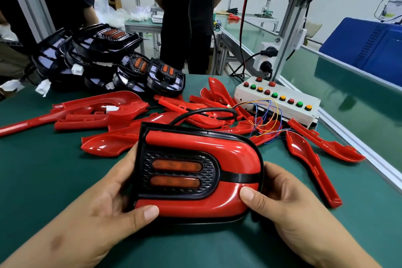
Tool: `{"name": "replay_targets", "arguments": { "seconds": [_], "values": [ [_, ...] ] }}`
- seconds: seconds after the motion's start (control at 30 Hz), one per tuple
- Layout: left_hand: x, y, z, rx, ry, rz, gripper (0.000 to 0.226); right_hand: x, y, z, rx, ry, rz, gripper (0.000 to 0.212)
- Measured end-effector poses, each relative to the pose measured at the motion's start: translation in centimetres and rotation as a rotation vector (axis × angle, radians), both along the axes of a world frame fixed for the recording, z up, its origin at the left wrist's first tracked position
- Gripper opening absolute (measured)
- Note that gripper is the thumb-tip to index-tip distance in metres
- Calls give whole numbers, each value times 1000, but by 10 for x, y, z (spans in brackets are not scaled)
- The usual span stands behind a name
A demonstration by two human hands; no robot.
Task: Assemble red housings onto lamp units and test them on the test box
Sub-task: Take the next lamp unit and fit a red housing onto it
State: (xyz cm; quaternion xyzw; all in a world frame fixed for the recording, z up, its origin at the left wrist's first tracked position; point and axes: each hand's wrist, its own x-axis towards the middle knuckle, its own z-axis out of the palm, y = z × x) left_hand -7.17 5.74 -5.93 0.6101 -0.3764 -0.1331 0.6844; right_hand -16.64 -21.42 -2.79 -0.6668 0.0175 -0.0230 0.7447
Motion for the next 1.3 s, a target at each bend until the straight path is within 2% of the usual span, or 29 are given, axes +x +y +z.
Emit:
{"name": "replay_targets", "arguments": {
  "seconds": [0.37,0.47,0.57,0.67,0.7,0.77,0.83,0.93,1.0,1.07,1.13,1.17,1.3],
  "values": [
    [-3,-3,7,78,79,51,85,4,-1,0,-54,37,-58,44],
    [-1,-3,12,80,193,1,83,9,1,2,-28,66,-87,37],
    [-2,-4,22,62,394,-87,78,18,3,8,-48,101,-120,36],
    [-5,-3,27,14,517,-14,56,25,4,14,5,141,-115,36],
    [-6,-2,27,27,519,9,56,27,5,16,6,168,-127,37],
    [-9,-1,28,86,463,53,60,30,7,20,-63,215,-201,48],
    [-12,-2,34,206,311,118,57,34,10,22,-184,248,-299,58],
    [-7,5,46,530,-1,245,50,40,13,24,-292,274,-373,49],
    [1,5,55,621,-102,337,39,43,14,23,-302,238,-385,46],
    [10,-3,60,505,-10,439,49,45,15,20,-321,202,-401,48],
    [15,-20,62,364,196,491,67,45,16,17,-361,175,-419,50],
    [15,-31,62,325,271,479,69,45,15,16,-373,163,-421,51],
    [18,-60,54,173,296,554,50,50,10,12,-407,121,-378,54]
  ]
}}
